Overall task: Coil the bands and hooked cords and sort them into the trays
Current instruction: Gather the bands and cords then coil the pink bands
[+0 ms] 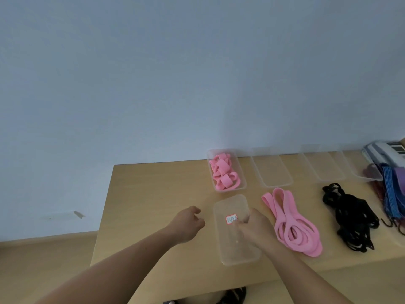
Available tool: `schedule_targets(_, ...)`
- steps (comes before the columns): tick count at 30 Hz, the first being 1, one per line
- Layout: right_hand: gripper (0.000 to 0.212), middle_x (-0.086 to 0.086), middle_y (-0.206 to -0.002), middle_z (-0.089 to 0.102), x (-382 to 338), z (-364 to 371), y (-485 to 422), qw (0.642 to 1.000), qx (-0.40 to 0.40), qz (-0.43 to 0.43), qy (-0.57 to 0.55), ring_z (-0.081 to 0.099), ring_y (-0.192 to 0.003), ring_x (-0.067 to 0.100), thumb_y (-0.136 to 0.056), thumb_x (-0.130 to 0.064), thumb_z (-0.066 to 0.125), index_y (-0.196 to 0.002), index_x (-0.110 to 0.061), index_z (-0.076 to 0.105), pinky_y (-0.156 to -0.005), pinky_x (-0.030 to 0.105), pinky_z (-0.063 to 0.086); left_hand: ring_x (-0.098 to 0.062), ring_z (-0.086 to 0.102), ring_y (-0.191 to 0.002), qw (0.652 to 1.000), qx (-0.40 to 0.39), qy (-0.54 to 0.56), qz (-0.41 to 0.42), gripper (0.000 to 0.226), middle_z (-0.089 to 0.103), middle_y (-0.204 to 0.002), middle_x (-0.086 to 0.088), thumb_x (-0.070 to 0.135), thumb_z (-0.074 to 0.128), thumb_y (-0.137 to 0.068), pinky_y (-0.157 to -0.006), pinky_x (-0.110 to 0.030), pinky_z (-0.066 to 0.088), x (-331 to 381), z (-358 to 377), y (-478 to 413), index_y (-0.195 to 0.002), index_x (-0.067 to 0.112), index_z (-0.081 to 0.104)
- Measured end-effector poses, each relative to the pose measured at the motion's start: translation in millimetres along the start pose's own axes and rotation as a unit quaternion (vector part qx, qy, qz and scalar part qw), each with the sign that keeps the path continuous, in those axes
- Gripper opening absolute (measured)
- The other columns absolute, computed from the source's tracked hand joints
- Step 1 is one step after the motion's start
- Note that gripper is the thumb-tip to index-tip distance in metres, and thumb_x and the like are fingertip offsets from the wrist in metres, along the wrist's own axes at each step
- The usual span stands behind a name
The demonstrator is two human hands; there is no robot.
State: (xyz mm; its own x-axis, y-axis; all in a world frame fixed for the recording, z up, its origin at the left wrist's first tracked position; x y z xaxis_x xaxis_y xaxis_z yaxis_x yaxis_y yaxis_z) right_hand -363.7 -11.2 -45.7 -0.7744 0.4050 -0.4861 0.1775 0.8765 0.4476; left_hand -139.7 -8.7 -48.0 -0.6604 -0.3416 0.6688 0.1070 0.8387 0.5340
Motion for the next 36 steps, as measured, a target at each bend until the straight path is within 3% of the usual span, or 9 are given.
schedule_targets(3, 0.022, -0.008, -0.08, 0.065, -16.0, 1.1, 0.5, 0.997, -0.04, -0.035, -0.049, 0.061, -0.069, 0.007, -0.079, -0.042, 0.065, -0.086, -0.025, 0.052, -0.057, 0.024, 0.044, -0.025, 0.068, -0.096, 1.0, -0.006, 0.01, -0.01, 0.037, 0.068, -0.113, -0.009, 0.027, 0.049, -0.096, -0.08, -0.029, 0.052, 2.7, -3.9, -1.6, -0.128, 0.009, 0.054)
schedule_targets(5, 0.022, -0.008, -0.067, 0.067, -32.9, -3.3, -1.6, 0.991, -0.057, -0.073, -0.093, 0.058, -0.055, 0.001, -0.08, -0.045, 0.065, -0.089, -0.027, 0.055, -0.052, 0.022, 0.041, -0.023, 0.069, -0.08, 0.999, -0.001, 0.033, -0.007, 0.026, 0.071, -0.102, -0.008, 0.027, 0.046, -0.097, -0.059, -0.024, 0.048, 10.0, -9.7, -4.2, -0.111, 0.009, 0.058)
schedule_targets(7, 0.017, -0.01, -0.057, 0.065, -50.2, -16.4, -9.1, 0.986, -0.042, -0.106, -0.12, 0.052, -0.045, -0.002, -0.085, -0.043, 0.063, -0.089, -0.027, 0.056, -0.05, 0.022, 0.039, -0.019, 0.066, -0.066, 0.998, 0.021, 0.059, 0.003, 0.02, 0.072, -0.089, -0.005, 0.023, 0.044, -0.096, -0.049, -0.02, 0.042, 22.3, -19.4, -8.7, -0.099, 0.009, 0.058)
schedule_targets(10, 0.018, -0.007, -0.058, 0.064, -69.3, -45.7, -32.8, 0.981, 0.016, -0.122, -0.153, 0.054, -0.05, 0.004, -0.088, -0.041, 0.062, -0.09, -0.025, 0.054, -0.052, 0.025, 0.038, -0.015, 0.063, -0.058, 0.993, 0.074, 0.086, 0.024, 0.016, 0.07, -0.079, -0.001, 0.021, 0.046, -0.096, -0.052, -0.02, 0.043, 48.7, -40.3, -23.2, -0.09, 0.011, 0.056)
schedule_targets(13, 0.02, -0.006, -0.079, 0.066, -82.0, -76.0, -62.0, 0.983, 0.068, -0.122, -0.123, 0.06, -0.068, 0.011, -0.087, -0.044, 0.063, -0.09, -0.027, 0.053, -0.055, 0.028, 0.04, -0.013, 0.06, -0.054, 0.987, 0.115, 0.105, 0.035, 0.015, 0.069, -0.078, -0.003, 0.021, 0.047, -0.095, -0.044, -0.015, 0.041, 77.4, -59.7, -46.1, -0.087, 0.012, 0.056)
schedule_targets(18, 0.029, -0.005, -0.088, 0.062, -105.6, -93.4, -109.2, 0.985, 0.056, -0.151, -0.065, 0.059, -0.081, 0.021, -0.09, -0.045, 0.059, -0.099, -0.019, 0.053, -0.061, 0.031, 0.038, -0.019, 0.055, -0.062, 0.981, 0.167, 0.098, 0.021, 0.015, 0.066, -0.079, -0.005, 0.023, 0.05, -0.096, -0.058, -0.027, 0.043, 98.9, -72.0, -83.3, -0.087, 0.011, 0.055)
schedule_targets(20, 0.03, -0.001, -0.09, 0.063, -113.2, -87.9, -123.4, 0.985, 0.048, -0.156, -0.047, 0.059, -0.083, 0.024, -0.091, -0.044, 0.058, -0.1, -0.016, 0.051, -0.063, 0.032, 0.038, -0.016, 0.047, -0.059, 0.978, 0.187, 0.087, 0.004, 0.016, 0.058, -0.072, 0.001, 0.022, 0.049, -0.097, -0.056, -0.028, 0.038, 96.9, -70.7, -94.8, -0.088, 0.011, 0.056)
schedule_targets(29, 0.031, -0.004, -0.078, 0.053, -101.3, -63.8, -155.5, 0.988, 0.03, -0.146, -0.03, 0.06, -0.08, 0.029, -0.092, -0.045, 0.056, -0.093, -0.015, 0.048, -0.063, 0.035, 0.044, -0.02, 0.047, -0.069, 0.974, 0.212, 0.065, -0.054, 0.023, 0.063, -0.083, -0.009, 0.024, 0.048, -0.099, -0.061, -0.027, 0.038, 78.4, -49.3, -123.4, -0.103, 0.006, 0.063)
schedule_targets(36, 0.035, -0.008, -0.077, 0.051, -96.4, -59.5, -162.6, 0.988, 0.034, -0.141, -0.043, 0.059, -0.079, 0.025, -0.093, -0.049, 0.053, -0.094, -0.014, 0.052, -0.064, 0.034, 0.044, -0.018, 0.051, -0.067, 0.969, 0.228, 0.083, -0.05, 0.022, 0.062, -0.079, -0.004, 0.023, 0.046, -0.101, -0.055, -0.026, 0.038, 77.1, -44.8, -128.3, -0.102, 0.007, 0.062)
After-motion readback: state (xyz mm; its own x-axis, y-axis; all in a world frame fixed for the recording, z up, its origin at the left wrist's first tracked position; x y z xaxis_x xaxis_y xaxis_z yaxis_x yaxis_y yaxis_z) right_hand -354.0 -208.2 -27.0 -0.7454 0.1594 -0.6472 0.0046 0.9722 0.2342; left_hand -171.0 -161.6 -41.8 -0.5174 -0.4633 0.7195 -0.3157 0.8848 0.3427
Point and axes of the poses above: each hand's wrist, its own y-axis away from the middle knuckle, its own z-axis out of the palm, x = y × z, the point moved 6 cm from there along -y, towards the middle knuckle
